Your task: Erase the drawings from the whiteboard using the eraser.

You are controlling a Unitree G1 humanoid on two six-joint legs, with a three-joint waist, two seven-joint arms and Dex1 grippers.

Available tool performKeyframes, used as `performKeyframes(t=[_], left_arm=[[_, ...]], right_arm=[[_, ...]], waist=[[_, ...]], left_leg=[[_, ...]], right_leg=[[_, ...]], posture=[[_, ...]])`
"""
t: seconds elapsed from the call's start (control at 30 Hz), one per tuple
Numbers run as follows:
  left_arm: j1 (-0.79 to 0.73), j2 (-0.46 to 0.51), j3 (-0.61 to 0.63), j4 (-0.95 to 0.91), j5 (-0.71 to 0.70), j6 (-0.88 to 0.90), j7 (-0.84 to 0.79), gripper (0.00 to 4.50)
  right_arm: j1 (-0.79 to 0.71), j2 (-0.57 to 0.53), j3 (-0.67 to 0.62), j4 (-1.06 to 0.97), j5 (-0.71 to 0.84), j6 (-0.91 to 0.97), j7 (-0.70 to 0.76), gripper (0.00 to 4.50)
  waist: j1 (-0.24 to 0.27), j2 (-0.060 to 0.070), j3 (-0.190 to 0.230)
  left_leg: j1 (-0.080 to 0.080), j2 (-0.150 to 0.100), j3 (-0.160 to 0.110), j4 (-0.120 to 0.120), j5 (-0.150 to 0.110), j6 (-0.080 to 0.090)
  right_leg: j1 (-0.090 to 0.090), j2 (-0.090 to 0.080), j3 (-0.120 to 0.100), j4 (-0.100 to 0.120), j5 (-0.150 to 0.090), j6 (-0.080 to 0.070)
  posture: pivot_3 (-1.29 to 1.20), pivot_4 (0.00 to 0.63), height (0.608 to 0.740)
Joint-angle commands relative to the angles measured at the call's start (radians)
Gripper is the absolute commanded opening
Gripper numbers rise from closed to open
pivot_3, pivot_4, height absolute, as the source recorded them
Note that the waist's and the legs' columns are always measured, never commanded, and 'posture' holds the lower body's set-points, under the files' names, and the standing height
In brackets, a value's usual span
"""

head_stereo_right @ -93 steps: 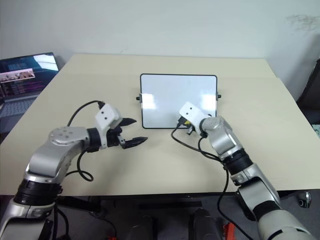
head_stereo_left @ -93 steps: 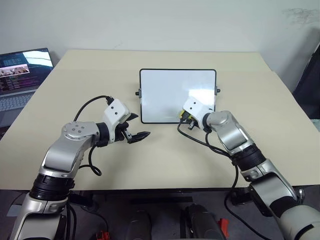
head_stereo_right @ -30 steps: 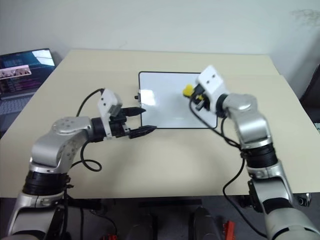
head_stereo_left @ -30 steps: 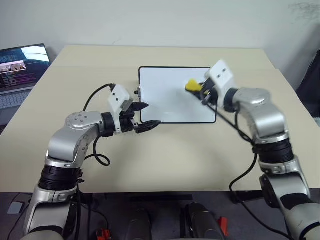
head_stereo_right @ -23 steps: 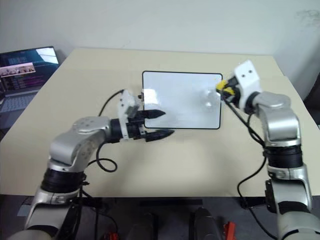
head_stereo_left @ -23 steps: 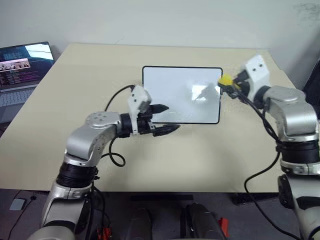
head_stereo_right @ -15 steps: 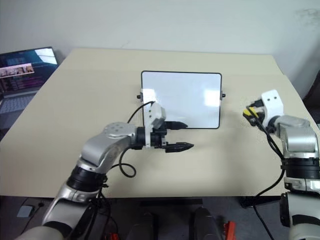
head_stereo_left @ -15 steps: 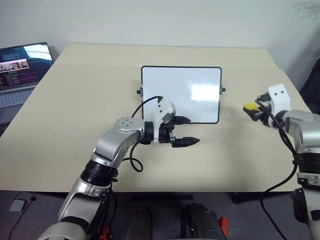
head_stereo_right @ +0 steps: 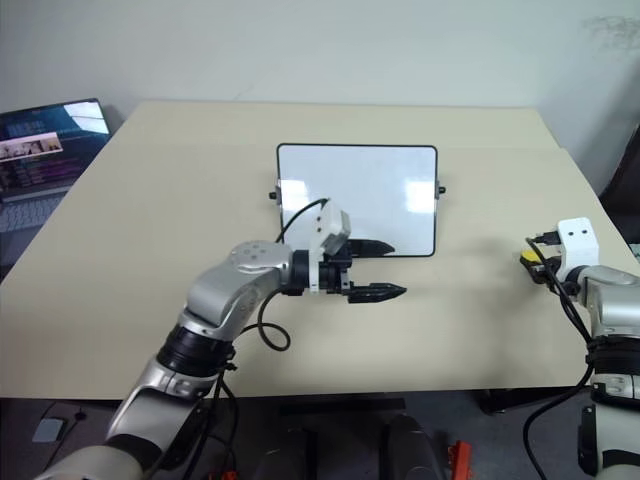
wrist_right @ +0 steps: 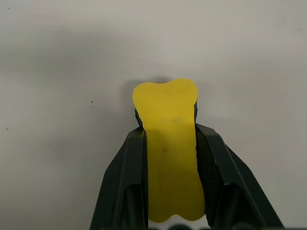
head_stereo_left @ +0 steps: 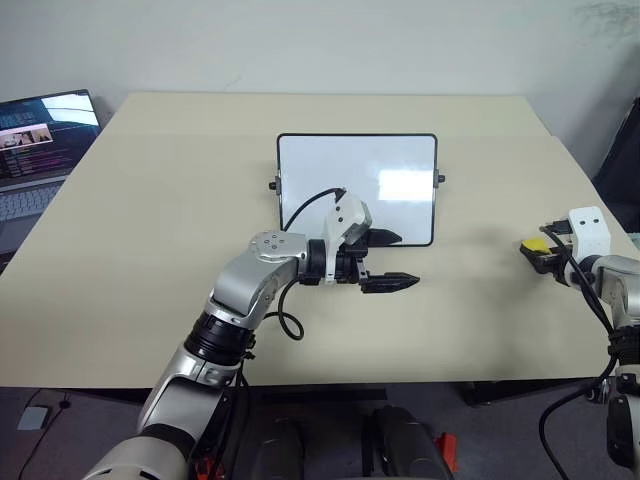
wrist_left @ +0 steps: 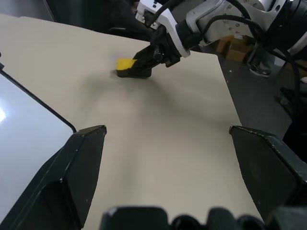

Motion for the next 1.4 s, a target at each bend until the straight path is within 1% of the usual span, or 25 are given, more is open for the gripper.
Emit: performKeyframes(t=[0.03, 0.1, 0.2, 0.33, 0.57, 0.63, 0.67, 0.8, 0.83, 0.9, 0.93, 1.0, 1.1, 1.2, 1.27, 1.3, 1.4], left_arm=[[-0.009, -0.002, -0.002, -0.038, -0.003, -0.007, -0.01, 4.5], [-0.01, 0.0, 0.002, -0.037, -0.003, -0.007, -0.011, 4.5], [-0.008, 0.006, 0.009, -0.038, -0.007, -0.003, -0.011, 4.5], [-0.008, 0.02, 0.018, -0.041, -0.011, 0.003, -0.014, 4.5], [-0.004, 0.046, 0.026, -0.051, -0.021, 0.022, -0.019, 4.5], [-0.005, 0.048, 0.026, -0.051, -0.021, 0.024, -0.02, 4.5], [-0.005, 0.049, 0.026, -0.053, -0.022, 0.025, -0.02, 4.5], [-0.002, 0.048, 0.025, -0.058, -0.024, 0.033, -0.021, 4.5], [-0.001, 0.047, 0.024, -0.059, -0.025, 0.034, -0.022, 4.5], [-0.002, 0.045, 0.023, -0.054, -0.025, 0.031, -0.022, 4.5], [-0.003, 0.044, 0.022, -0.051, -0.025, 0.03, -0.023, 4.5], [-0.005, 0.043, 0.022, -0.045, -0.023, 0.026, -0.024, 4.5], [-0.009, 0.045, 0.037, -0.033, -0.017, 0.014, -0.015, 4.5], [-0.011, 0.062, 0.094, -0.039, -0.019, 0.004, 0.021, 4.5], [-0.006, 0.087, 0.155, -0.073, -0.019, -0.001, 0.065, 4.5], [-0.001, 0.104, 0.2, -0.093, -0.03, 0.014, 0.094, 4.5], [0.021, 0.148, 0.284, -0.126, -0.032, 0.024, 0.154, 4.5]], right_arm=[[-0.028, -0.027, -0.053, 0.082, 0.03, -0.096, 0.011, 1.0], [-0.033, -0.028, -0.053, 0.113, 0.039, -0.122, 0.031, 1.0], [-0.016, -0.042, -0.01, 0.157, 0.02, -0.179, 0.077, 1.0], [-0.035, -0.04, -0.005, 0.23, 0.012, -0.239, 0.06, 1.0], [-0.053, -0.032, -0.009, 0.268, 0.015, -0.25, 0.03, 1.0], [-0.059, -0.032, -0.009, 0.275, 0.017, -0.253, 0.026, 1.72], [-0.06, -0.033, -0.008, 0.274, 0.018, -0.253, 0.028, 1.92], [-0.061, -0.038, -0.009, 0.264, 0.027, -0.243, 0.041, 3.23], [-0.058, -0.041, -0.008, 0.258, 0.027, -0.241, 0.046, 3.65], [-0.055, -0.046, -0.007, 0.25, 0.028, -0.236, 0.053, 4.36], [-0.052, -0.05, -0.007, 0.245, 0.028, -0.233, 0.057, 4.47], [-0.047, -0.059, -0.001, 0.234, 0.019, -0.231, 0.059, 4.47], [-0.028, -0.079, -0.007, 0.161, 0.033, -0.191, 0.084, 4.47], [-0.014, -0.103, -0.013, 0.004, 0.049, -0.14, 0.098, 4.47], [-0.034, -0.078, -0.032, -0.104, 0.084, -0.108, 0.077, 4.47], [-0.052, -0.049, -0.038, -0.146, 0.099, -0.114, 0.058, 4.47], [-0.084, 0.029, -0.039, -0.183, 0.118, -0.156, 0.016, 4.47]], waist=[[0.0, 0.0, 0.0], [0.0, 0.0, 0.0], [-0.001, 0.0, 0.0], [-0.001, 0.0, 0.0], [-0.001, 0.0, 0.0], [-0.001, 0.0, 0.0], [0.0, 0.0, 0.0], [-0.002, 0.0, 0.0], [-0.003, 0.0, 0.0], [-0.004, 0.0, 0.0], [-0.004, 0.0, 0.0], [-0.004, 0.0, 0.0], [-0.003, 0.0, 0.0], [-0.005, 0.003, 0.002], [-0.008, 0.004, 0.002], [-0.01, 0.004, 0.002], [-0.015, 0.004, 0.002]], left_leg=[[0.0, 0.0, 0.0, 0.0, 0.0, 0.0], [0.0, 0.0, 0.0, 0.001, 0.0, 0.0], [0.0, 0.0, 0.0, 0.001, 0.0, 0.0], [0.001, 0.0, 0.0, 0.001, 0.0, 0.0], [0.001, 0.0, 0.0, 0.002, 0.0, 0.0], [0.001, 0.0, 0.0, 0.002, 0.0, 0.0], [0.001, 0.0, 0.0, 0.002, 0.0, 0.0], [0.001, 0.0, 0.0, 0.002, 0.0, 0.0], [0.002, 0.0, 0.0, 0.002, 0.0, 0.0], [0.002, 0.0, 0.0, 0.002, 0.0, 0.0], [0.002, 0.0, 0.0, 0.002, 0.0, 0.0], [0.002, 0.0, 0.0, 0.002, 0.0, 0.0], [0.001, 0.0, 0.0, 0.002, 0.0, 0.0], [0.001, -0.001, 0.0, 0.002, 0.0, 0.0], [0.002, 0.0, 0.0, 0.002, 0.0, 0.0], [0.002, 0.0, 0.0, 0.001, 0.0, 0.0], [0.002, 0.0, 0.0, 0.001, 0.0, 0.0]], right_leg=[[0.001, 0.0, 0.0, 0.0, 0.0, 0.0], [0.001, 0.0, 0.0, 0.0, 0.0, 0.0], [0.001, 0.0, 0.001, 0.0, 0.0, 0.001], [0.002, 0.0, 0.0, 0.0, 0.0, 0.001], [0.003, 0.0, 0.001, 0.0, 0.001, 0.001], [0.003, 0.0, 0.0, 0.0, 0.001, 0.001], [0.003, 0.0, 0.0, 0.0, 0.001, 0.001], [0.003, 0.0, 0.001, 0.0, 0.001, 0.001], [0.003, 0.0, 0.001, 0.0, 0.001, 0.001], [0.003, 0.0, 0.001, 0.0, 0.001, 0.001], [0.003, 0.0, 0.001, 0.0, 0.001, 0.001], [0.003, 0.0, 0.001, 0.0, 0.001, 0.001], [0.003, 0.0, 0.001, 0.0, 0.001, 0.001], [0.003, 0.0, 0.001, 0.0, 0.001, 0.001], [0.003, 0.0, 0.001, 0.0, 0.001, 0.001], [0.002, 0.0, 0.001, 0.001, 0.001, 0.001], [0.002, 0.001, 0.001, 0.001, 0.001, 0.001]], posture=[[0.0, 0.15, 0.74], [0.0, 0.15, 0.74], [0.0, 0.15, 0.74], [0.0, 0.15, 0.74], [0.0, 0.15, 0.74], [0.0, 0.15, 0.74], [0.0, 0.15, 0.74], [0.0, 0.15, 0.74], [0.0, 0.15, 0.74], [0.0, 0.15, 0.74], [0.0, 0.15, 0.74], [0.0, 0.15, 0.74], [0.0, 0.15, 0.74], [0.0, 0.15, 0.74], [0.0, 0.15, 0.74], [0.0, 0.15, 0.74], [0.0, 0.15, 0.74]])
